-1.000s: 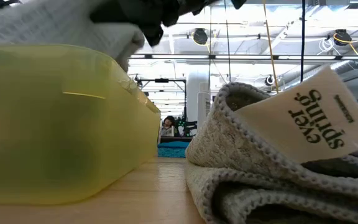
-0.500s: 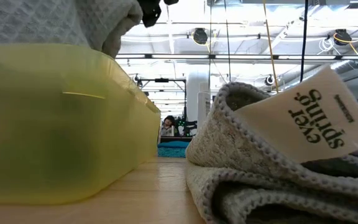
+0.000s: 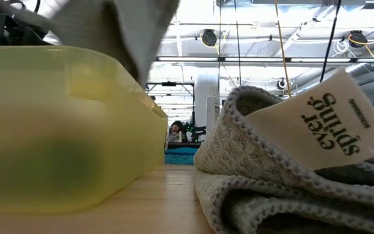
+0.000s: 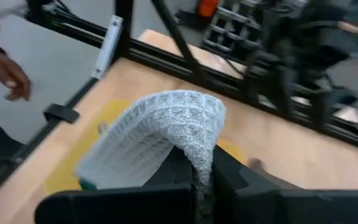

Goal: Pick & Place Kitchen Items
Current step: Put the gray towel into the yellow bin

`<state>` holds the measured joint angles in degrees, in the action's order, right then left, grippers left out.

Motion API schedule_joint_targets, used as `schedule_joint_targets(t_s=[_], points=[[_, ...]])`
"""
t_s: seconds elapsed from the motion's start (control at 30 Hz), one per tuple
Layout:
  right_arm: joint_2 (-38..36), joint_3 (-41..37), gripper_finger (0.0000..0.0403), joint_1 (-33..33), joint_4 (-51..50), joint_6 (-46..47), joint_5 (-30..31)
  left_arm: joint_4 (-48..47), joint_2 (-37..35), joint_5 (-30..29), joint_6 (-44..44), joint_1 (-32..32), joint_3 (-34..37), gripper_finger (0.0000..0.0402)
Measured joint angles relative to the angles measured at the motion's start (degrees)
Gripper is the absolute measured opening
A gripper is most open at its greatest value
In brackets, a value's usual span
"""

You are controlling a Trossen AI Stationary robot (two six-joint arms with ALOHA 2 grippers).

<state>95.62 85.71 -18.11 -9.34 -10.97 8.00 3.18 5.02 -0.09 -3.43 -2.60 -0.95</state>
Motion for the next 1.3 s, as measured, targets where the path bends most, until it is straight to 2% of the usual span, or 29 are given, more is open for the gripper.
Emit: schedule_joint_targets(t_s=[0.27,0.53,0.67,0.93,1.1,1.3], points=[[-12.2,0.0,0.0000,-0.4,-13.5,1.3,10.0,0.0,0.0,0.0,0.0,0.0,0.0,0.0244],[-18.4,0.0,0.0000,-0.4,-21.0,6.7,10.2,0.0,0.0,0.0,0.0,0.0,0.0,0.0244],[-17.9,-0.3,0.0000,-0.4,-21.8,7.3,10.2,0.0,0.0,0.0,0.0,0.0,0.0,0.0244],[-15.4,-7.4,0.0000,-0.4,-10.7,7.3,9.7,0.0,0.0,0.0,0.0,0.0,0.0,0.0244],[-11.4,-9.9,0.0000,-0.7,-3.7,9.0,6.3,0.0,0.0,0.0,0.0,0.0,0.0,0.0244],[-4.9,-9.9,0.0001,-0.8,3.5,11.2,-7.3,0.0,0.0,0.0,0.0,0.0,0.0,0.0244]])
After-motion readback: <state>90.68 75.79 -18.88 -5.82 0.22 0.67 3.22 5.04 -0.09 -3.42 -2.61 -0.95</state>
